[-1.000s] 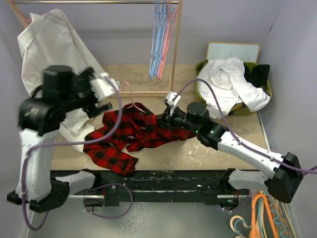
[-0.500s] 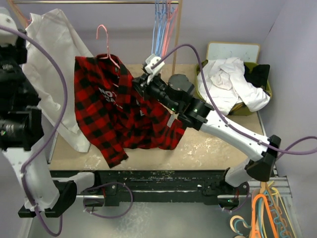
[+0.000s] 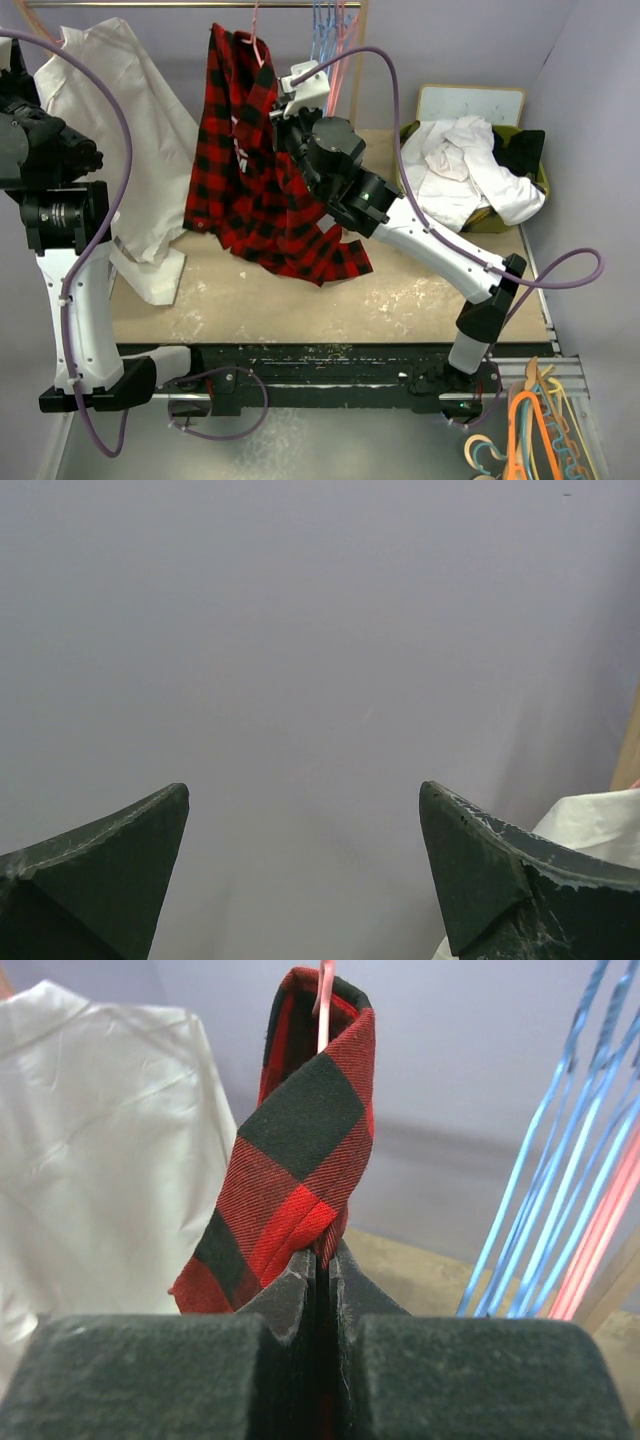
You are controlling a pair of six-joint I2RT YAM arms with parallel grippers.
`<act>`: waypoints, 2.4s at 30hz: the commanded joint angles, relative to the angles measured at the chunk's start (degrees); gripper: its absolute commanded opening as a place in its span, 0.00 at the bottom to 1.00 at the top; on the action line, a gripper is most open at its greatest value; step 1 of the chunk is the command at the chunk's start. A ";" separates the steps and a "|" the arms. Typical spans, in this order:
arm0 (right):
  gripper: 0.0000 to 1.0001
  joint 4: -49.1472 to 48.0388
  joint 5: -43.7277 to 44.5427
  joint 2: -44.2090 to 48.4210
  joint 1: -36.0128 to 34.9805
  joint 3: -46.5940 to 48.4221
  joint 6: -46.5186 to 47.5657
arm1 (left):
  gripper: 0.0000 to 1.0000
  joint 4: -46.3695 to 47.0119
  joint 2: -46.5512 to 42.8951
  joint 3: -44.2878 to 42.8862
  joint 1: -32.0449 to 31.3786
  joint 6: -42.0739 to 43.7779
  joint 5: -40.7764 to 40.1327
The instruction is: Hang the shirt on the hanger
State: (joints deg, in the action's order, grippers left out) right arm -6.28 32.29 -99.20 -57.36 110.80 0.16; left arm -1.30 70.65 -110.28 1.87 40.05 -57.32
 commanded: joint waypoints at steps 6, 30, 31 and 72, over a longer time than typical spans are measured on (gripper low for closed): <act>0.00 -3.16 2.50 -5.10 1.94 12.81 4.43 | 0.99 3.11 -1.97 1.99 0.42 -1.27 -2.26; 0.00 -4.06 1.97 -7.26 7.59 13.80 3.40 | 0.99 -5.37 -1.08 1.65 0.38 -4.36 1.67; 0.00 -4.42 1.98 -7.32 7.66 13.68 3.43 | 0.99 -6.30 -1.16 1.72 0.33 -4.95 1.83; 0.82 -0.58 -4.50 3.05 8.36 1.81 -4.11 | 0.99 -13.79 -3.15 5.25 1.26 -6.07 2.94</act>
State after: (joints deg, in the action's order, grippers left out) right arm -2.52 29.98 -103.31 -49.32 113.71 -2.13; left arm -15.99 68.75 -105.16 2.00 34.11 -54.41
